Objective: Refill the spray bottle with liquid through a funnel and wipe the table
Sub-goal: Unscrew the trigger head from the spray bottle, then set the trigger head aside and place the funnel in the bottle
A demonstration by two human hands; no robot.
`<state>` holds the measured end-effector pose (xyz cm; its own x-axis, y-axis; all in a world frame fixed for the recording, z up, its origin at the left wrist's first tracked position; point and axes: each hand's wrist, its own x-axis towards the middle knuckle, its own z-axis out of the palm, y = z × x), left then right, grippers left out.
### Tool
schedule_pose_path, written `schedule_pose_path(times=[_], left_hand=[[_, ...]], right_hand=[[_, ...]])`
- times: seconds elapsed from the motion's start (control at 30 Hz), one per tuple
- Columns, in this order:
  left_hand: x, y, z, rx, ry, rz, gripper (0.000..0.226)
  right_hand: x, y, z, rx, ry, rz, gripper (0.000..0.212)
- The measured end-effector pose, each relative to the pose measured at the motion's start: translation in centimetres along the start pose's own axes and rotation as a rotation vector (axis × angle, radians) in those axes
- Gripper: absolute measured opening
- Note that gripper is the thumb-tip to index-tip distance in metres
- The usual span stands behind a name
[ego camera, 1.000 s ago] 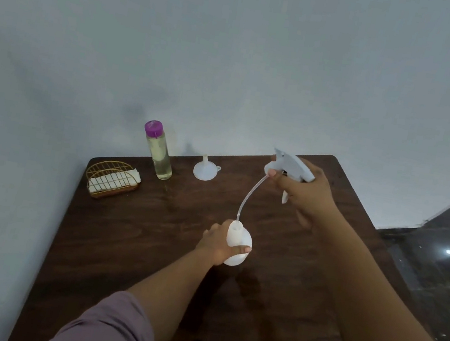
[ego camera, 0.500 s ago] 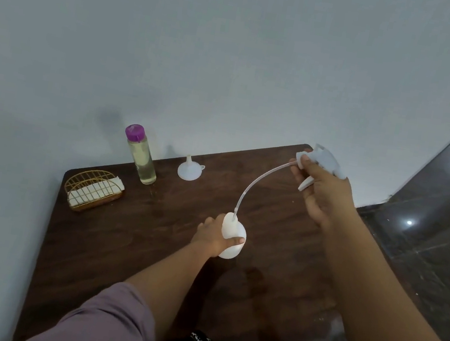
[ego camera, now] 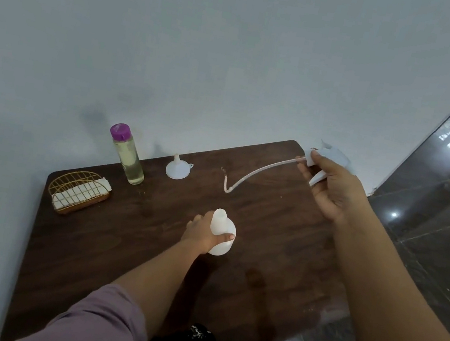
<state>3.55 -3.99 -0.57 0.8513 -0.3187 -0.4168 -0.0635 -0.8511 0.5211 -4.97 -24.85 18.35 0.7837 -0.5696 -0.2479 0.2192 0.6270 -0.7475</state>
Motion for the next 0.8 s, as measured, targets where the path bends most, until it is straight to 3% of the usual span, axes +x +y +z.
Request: schedule_pose_path(times=[0.2, 0.33, 0.43, 0.53, 0.7, 0.8], left_hand=[[0.0, 0.1, 0.4, -0.089, 0.040, -0.003, 0.100], [-0.2, -0.1, 0.9, -0.145, 0.099, -0.023, 0.107], [-0.6, 0.5, 1.5, -0.176, 0.186, -0.039, 0.114], [-1.9, 1.3, 2.3, -0.249, 0.358, -0.059, 0.114], [-4.4, 5.3, 3.1, -0.353, 0.856, -0.062, 0.100], [-4.8, 8.2, 3.6, -0.335, 0.944, 0.086, 0.089]], right_hand=[[1.6, -1.4, -2.4, -0.058, 0.060, -0.028, 0.037], [3.2, 0.4, -4.8, -0.122, 0.126, -0.081, 0.027], [4.6, 2.5, -7.6, -0.070, 0.207, -0.019, 0.031], [5.5, 4.3, -10.2, 0.046, 0.309, 0.060, 0.038], [6.0, 6.9, -13.5, 0.126, 0.500, 0.156, 0.041], [6.5, 8.4, -15.4, 0.135, 0.575, 0.228, 0.042]])
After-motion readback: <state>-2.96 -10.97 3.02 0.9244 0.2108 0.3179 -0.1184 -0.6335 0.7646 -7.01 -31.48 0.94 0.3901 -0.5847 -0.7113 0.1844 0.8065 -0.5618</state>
